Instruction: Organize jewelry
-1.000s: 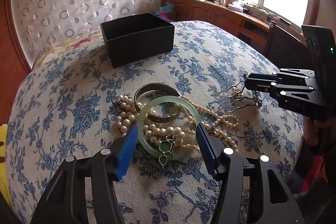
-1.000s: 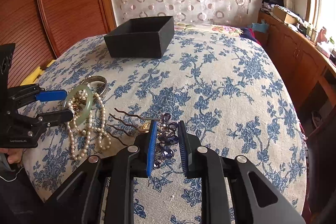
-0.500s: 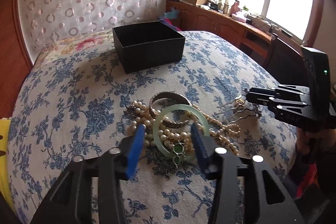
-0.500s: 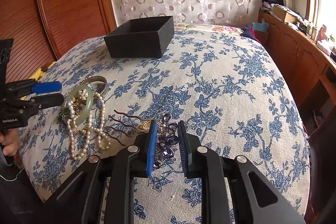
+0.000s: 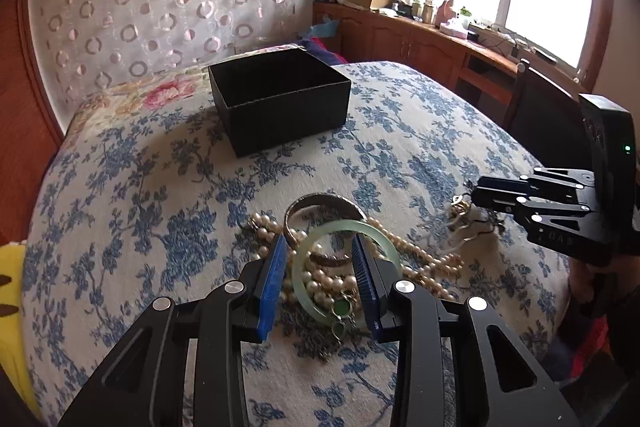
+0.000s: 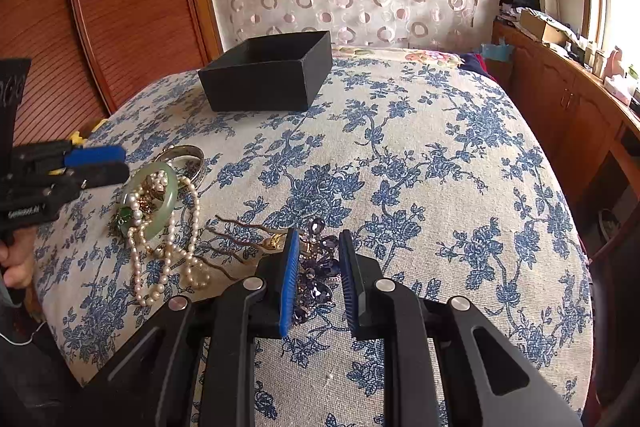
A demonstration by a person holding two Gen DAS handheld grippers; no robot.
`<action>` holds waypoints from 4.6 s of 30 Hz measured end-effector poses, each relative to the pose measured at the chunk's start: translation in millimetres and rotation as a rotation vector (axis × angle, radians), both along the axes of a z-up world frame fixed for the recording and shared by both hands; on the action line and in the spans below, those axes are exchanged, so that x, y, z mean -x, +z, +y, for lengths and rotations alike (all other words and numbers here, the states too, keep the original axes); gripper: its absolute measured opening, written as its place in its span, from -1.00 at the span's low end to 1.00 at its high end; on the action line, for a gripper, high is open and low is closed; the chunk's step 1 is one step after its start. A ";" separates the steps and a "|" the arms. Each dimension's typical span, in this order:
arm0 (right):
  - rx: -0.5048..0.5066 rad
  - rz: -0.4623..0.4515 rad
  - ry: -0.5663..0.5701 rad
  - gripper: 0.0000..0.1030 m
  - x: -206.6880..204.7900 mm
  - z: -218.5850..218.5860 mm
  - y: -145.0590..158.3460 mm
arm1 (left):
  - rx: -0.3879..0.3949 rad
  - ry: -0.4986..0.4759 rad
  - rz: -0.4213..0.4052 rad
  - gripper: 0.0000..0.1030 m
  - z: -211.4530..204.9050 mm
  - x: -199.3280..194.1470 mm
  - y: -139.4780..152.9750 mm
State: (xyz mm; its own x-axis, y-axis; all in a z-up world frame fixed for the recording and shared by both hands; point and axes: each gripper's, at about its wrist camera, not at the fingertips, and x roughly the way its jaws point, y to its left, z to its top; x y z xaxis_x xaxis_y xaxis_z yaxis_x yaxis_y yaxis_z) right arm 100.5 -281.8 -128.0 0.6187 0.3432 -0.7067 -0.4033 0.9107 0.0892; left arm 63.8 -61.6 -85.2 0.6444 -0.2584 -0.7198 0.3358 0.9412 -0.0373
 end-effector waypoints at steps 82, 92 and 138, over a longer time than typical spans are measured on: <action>-0.068 0.061 -0.027 -0.43 -8.5 -6.6 6.9 | 0.098 -0.035 -0.084 -0.98 13.0 0.3 40.0; -0.073 0.107 -0.017 -0.49 -12.8 -4.5 -3.6 | 0.097 -0.032 -0.078 -0.98 13.0 -1.0 39.3; 0.071 -0.119 0.137 -0.47 -179.7 106.1 56.7 | 0.111 0.056 -0.060 -0.79 48.4 -146.1 54.9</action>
State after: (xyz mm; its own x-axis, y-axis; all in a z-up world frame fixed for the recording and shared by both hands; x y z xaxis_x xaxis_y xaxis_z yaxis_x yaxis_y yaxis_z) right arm 280.2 -175.7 -71.3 0.6504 0.3818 -0.6567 -0.5275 0.8491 -0.0287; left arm 209.9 -13.2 -30.3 0.7011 -0.2967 -0.6484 0.2874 0.9498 -0.1238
